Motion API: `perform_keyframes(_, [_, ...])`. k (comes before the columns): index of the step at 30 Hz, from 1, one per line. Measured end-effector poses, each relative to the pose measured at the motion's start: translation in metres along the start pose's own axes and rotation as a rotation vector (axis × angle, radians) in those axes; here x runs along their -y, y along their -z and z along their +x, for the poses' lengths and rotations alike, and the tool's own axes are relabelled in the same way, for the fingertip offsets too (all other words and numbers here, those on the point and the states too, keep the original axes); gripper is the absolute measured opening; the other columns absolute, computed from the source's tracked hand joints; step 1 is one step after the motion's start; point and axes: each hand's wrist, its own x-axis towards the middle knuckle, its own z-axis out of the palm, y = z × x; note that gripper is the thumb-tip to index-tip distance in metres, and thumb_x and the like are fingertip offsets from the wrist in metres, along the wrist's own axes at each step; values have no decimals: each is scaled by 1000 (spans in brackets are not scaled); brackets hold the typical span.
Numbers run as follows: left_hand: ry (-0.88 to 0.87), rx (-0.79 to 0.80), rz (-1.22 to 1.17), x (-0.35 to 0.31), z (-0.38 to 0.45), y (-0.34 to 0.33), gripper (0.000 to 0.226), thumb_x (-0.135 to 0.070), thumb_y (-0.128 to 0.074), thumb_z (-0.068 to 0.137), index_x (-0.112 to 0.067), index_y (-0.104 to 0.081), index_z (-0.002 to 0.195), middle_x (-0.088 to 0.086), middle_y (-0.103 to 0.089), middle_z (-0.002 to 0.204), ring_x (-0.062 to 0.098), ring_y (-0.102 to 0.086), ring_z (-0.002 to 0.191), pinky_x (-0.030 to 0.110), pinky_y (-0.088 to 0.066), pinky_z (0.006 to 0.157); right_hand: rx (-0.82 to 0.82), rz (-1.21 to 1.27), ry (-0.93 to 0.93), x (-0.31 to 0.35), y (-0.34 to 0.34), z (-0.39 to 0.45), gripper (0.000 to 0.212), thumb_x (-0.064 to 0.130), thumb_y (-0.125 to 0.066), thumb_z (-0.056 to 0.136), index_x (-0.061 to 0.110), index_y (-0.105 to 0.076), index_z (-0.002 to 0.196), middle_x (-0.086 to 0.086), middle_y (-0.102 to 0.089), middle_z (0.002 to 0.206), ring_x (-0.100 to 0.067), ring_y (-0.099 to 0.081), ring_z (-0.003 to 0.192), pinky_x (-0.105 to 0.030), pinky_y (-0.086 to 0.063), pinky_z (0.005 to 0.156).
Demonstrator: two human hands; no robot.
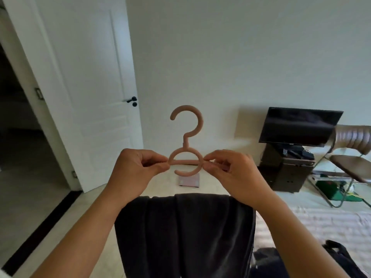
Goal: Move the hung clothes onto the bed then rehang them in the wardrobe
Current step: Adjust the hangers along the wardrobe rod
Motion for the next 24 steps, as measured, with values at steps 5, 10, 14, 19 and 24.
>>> perform_keyframes(5, [39, -83, 33, 32, -26, 96, 12, -18, -79, 79, -27, -78, 87, -17, -73, 79, -1, -68, 76, 14, -49, 72, 55, 58, 87, 70, -72, 25, 15, 37, -66, 91, 29, -75, 101, 16, -68, 81, -6, -63, 75, -20, -50, 69])
perform_keyframes(10, [58, -201, 97, 63, -52, 184, 13, -21, -78, 80, -30, -77, 90, -20, -72, 78, -6, -66, 78, 9, -47, 63, 128, 121, 170, 137, -141, 47, 16, 37, -66, 91, 29, -75, 102, 17, -68, 83, -6, -63, 77, -20, -52, 72])
perform_keyframes(14, [81, -286, 168, 80, -71, 244, 16, -22, -78, 80, -25, -78, 97, -18, -73, 83, -8, -65, 81, 3, -47, 60, 211, 147, 238, 185, -185, 63, 18, 41, -64, 90, 30, -74, 100, 18, -68, 82, -2, -62, 76, -14, -47, 69])
perform_keyframes(19, [99, -402, 264, 91, -97, 319, 11, -21, -77, 82, -29, -78, 91, -19, -72, 78, -7, -64, 81, 5, -47, 61, 298, 205, 337, 250, -245, 85, 14, 39, -63, 93, 30, -73, 96, 17, -65, 74, -6, -60, 69, -21, -51, 69])
perform_keyframes(24, [135, -537, 315, 106, -122, 391, 15, -21, -78, 80, -35, -75, 86, -24, -70, 77, -4, -65, 80, 15, -50, 72, 364, 284, 471, 317, -306, 106, 8, 38, -62, 93, 37, -69, 87, 21, -60, 69, -1, -55, 69, -11, -43, 63])
